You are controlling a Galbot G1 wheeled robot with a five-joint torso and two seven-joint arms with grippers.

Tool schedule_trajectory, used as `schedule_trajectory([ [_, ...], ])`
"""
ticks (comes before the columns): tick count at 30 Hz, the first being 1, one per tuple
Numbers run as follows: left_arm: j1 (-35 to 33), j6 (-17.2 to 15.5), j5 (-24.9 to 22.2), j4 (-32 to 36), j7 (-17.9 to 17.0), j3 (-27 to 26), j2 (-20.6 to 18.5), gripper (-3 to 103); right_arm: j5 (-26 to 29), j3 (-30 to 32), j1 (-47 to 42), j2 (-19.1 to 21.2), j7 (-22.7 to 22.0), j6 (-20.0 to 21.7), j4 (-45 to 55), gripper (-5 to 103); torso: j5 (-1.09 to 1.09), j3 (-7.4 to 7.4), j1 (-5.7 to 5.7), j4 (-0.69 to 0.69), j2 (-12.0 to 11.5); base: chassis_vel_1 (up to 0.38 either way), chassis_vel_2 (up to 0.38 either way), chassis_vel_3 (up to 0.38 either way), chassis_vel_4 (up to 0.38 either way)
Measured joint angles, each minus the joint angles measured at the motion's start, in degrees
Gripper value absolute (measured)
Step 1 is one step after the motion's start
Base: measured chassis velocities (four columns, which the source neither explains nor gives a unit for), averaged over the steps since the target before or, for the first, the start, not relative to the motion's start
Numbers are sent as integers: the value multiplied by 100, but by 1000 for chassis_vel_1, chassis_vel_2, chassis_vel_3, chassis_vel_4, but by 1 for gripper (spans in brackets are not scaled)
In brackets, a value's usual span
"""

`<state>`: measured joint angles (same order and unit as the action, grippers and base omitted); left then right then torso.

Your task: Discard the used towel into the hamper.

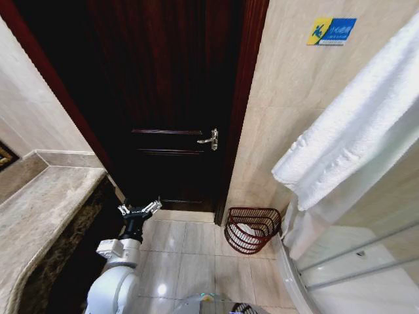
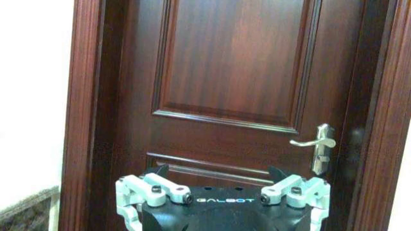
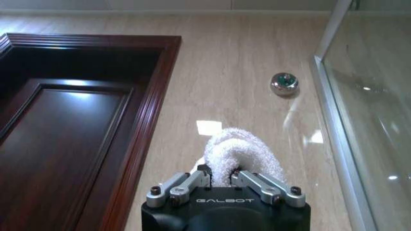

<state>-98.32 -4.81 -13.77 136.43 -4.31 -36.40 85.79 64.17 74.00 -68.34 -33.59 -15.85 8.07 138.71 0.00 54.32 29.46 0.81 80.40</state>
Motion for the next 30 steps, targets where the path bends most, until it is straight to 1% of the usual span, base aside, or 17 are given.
schedule_trajectory([
  [9, 0, 0, 0, 0, 0, 0, 0, 100, 0, 67, -104, -34, -42, 1, 50, 12, 3, 0, 0, 1, 0, 19, 20, -19, -21],
  [16, 0, 0, 0, 0, 0, 0, 0, 100, 0, 73, -147, -70, -60, -57, 27, 12, -2, 0, 0, -1, 0, 154, 138, -136, -150],
  [18, 0, 0, 0, 0, 0, -1, -2, 100, -113, 71, -252, -159, 115, -213, -119, 12, -2, 0, 0, -1, 0, 187, 181, -195, -167],
  [19, 0, 0, 0, 0, 0, -1, -2, 100, -113, 71, -252, -159, 115, -213, -119, 12, -2, 0, 0, -1, 0, 153, 175, -195, -145],
  [21, 0, 0, 0, 0, -1, -1, -3, 100, -175, 65, -288, -189, 323, -422, -306, 12, -4, -1, -1, 1, 1, 107, 123, -112, -118],
  [22, 0, 0, 0, 0, -1, -1, -2, 100, -156, 39, -255, -172, 440, -549, -483, 12, 0, -1, -2, 0, 1, 80, -14, -68, -31],
  [24, 0, 0, 0, 0, -1, -2, -2, 100, -137, 19, -222, -156, 488, -601, -568, 12, 2, -1, -2, -1, 0, 80, 8, 12, -31],
  [25, 0, 0, 0, 0, -1, -1, -1, 100, -115, -27, -148, -114, 563, -687, -715, 12, 1, 0, 0, -2, 0, 0, 0, 0, 0],
  [26, -1, 0, 0, 0, -1, 0, 0, 100, -97, -117, 7, -50, 679, -805, -956, 12, 5, 1, 1, -2, 0, -63, -9, 57, 9],
  [28, 0, 0, 0, 0, -1, 0, 0, 100, -93, -199, 125, -15, 732, -864, -1089, 12, 4, 0, 1, -1, 0, -63, -9, 85, 24],
  [29, 0, 0, 0, 0, 0, 1, 1, 100, -90, -294, 246, 10, 768, -916, -1199, 12, 5, 0, 0, 0, 0, -82, -43, 85, 24],
  [30, 0, 0, 0, 0, 0, 1, 1, 100, -89, -547, 514, 45, 817, -1023, -1416, 12, 1, 1, 1, 0, 0, -82, -47, 29, 9],
])
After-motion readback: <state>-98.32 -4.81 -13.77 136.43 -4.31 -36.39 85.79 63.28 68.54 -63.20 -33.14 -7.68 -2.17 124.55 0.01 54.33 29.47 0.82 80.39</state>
